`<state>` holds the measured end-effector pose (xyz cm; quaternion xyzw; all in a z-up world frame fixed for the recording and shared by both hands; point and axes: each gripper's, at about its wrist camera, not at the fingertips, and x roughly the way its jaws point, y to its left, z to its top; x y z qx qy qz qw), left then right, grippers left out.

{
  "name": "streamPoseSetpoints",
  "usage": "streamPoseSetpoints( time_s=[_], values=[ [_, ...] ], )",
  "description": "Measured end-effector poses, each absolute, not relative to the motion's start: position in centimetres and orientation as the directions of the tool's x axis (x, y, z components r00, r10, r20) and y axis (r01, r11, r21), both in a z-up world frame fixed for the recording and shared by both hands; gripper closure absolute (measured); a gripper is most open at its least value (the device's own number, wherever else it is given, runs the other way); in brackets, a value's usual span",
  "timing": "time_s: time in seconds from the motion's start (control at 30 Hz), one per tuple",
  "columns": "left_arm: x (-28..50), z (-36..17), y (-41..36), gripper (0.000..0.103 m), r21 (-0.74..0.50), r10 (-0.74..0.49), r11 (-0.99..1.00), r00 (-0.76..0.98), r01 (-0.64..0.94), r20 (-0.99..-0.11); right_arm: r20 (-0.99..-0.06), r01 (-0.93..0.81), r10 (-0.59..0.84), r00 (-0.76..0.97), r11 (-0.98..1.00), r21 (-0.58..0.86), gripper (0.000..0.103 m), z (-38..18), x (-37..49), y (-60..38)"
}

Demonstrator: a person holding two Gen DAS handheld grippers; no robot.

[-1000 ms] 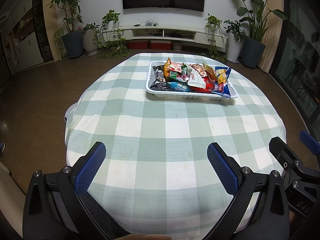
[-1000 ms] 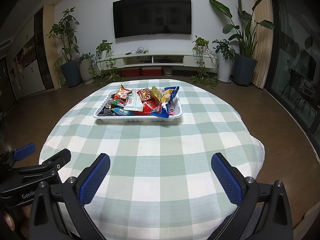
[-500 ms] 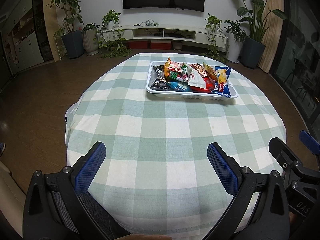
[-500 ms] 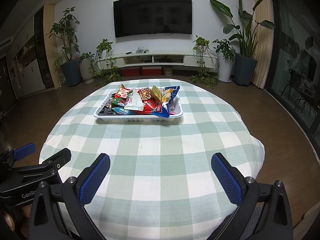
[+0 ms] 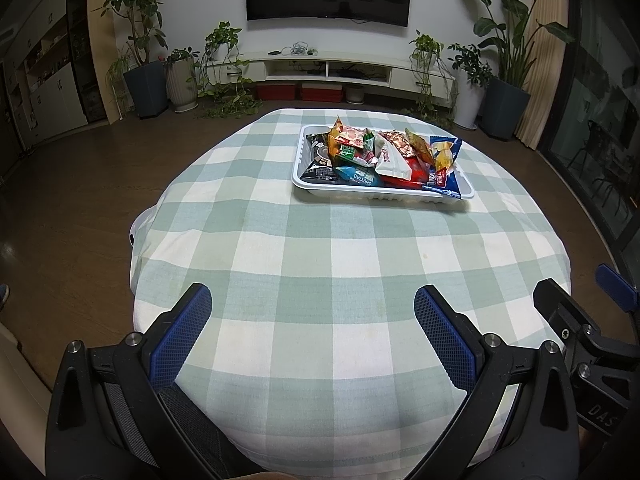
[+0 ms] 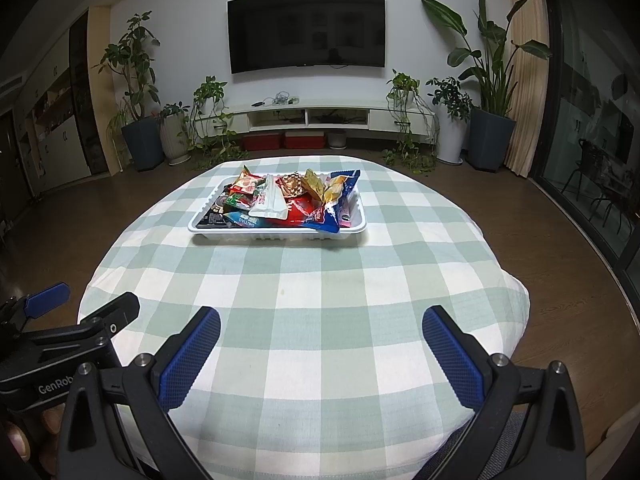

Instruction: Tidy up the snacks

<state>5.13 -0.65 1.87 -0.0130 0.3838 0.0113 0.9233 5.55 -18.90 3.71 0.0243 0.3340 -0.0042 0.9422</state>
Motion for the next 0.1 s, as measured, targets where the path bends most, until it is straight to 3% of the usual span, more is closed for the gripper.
streamPoseSetpoints(
  time_s=[0.1],
  values=[
    [4.75, 1.67, -0.6, 0.0, -0.016, 0.014, 0.999, 0.706, -0.036, -0.708, -0.631, 0.024, 0.008, 0.776, 0.999, 0.043, 0.0, 3.7, 5.51, -18.89]
  ],
)
